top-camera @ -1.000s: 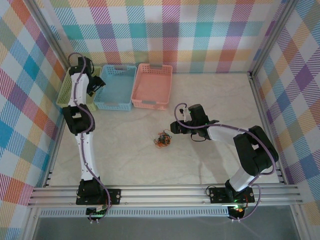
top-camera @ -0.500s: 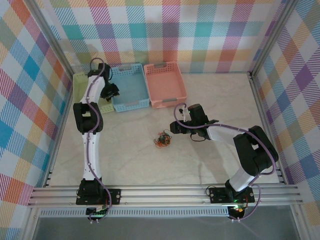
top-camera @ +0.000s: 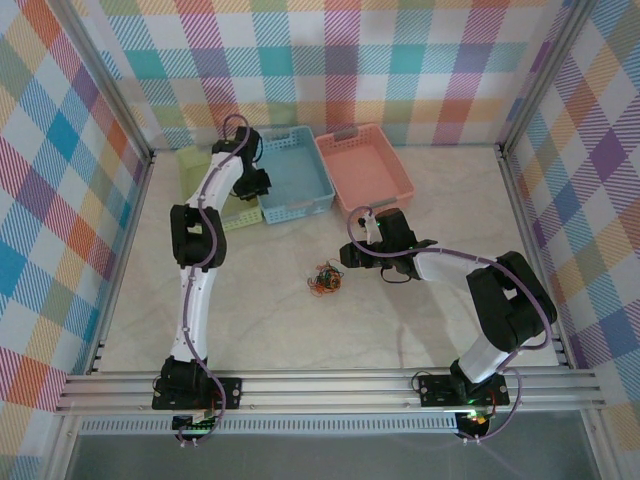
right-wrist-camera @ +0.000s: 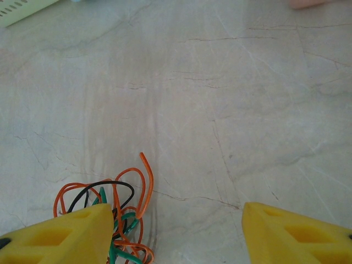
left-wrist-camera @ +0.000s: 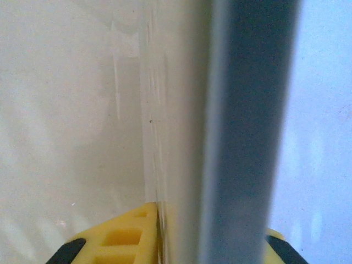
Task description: Untangle the cables
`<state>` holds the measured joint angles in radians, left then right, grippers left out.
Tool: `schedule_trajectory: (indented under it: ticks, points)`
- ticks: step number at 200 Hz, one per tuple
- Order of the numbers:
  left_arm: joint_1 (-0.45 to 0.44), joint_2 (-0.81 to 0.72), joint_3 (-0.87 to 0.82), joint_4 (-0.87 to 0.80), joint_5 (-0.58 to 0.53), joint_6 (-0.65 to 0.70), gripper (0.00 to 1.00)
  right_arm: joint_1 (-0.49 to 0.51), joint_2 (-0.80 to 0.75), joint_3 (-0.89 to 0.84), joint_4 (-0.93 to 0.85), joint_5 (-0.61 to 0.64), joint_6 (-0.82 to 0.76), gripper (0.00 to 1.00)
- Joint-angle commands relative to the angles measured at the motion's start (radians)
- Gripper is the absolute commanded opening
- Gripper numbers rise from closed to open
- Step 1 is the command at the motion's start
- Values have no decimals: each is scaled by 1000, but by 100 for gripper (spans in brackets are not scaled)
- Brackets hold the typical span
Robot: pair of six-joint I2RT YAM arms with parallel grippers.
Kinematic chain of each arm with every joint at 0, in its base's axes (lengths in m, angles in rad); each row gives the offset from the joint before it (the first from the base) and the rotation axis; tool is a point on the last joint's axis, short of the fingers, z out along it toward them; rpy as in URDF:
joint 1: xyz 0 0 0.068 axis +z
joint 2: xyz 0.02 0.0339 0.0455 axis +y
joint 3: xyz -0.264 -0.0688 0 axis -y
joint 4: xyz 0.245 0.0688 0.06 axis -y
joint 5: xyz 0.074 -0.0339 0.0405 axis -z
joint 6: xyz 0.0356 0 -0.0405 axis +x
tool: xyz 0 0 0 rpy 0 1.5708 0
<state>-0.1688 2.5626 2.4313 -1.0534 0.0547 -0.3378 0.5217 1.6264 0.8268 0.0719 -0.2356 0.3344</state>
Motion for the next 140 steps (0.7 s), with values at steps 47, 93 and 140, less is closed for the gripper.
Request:
schedule_trajectory:
  ticks: [47, 93, 140]
  points:
    - [-88, -36, -12, -10, 67, 102, 15, 9, 11, 31, -19, 5, -9, 64]
    - [-121, -24, -6, 7, 105, 64, 17, 9, 10, 32, -20, 14, -9, 64]
    - [-140, -1, 49, -9, 102, 63, 21, 9, 0, 24, -15, 28, -6, 64]
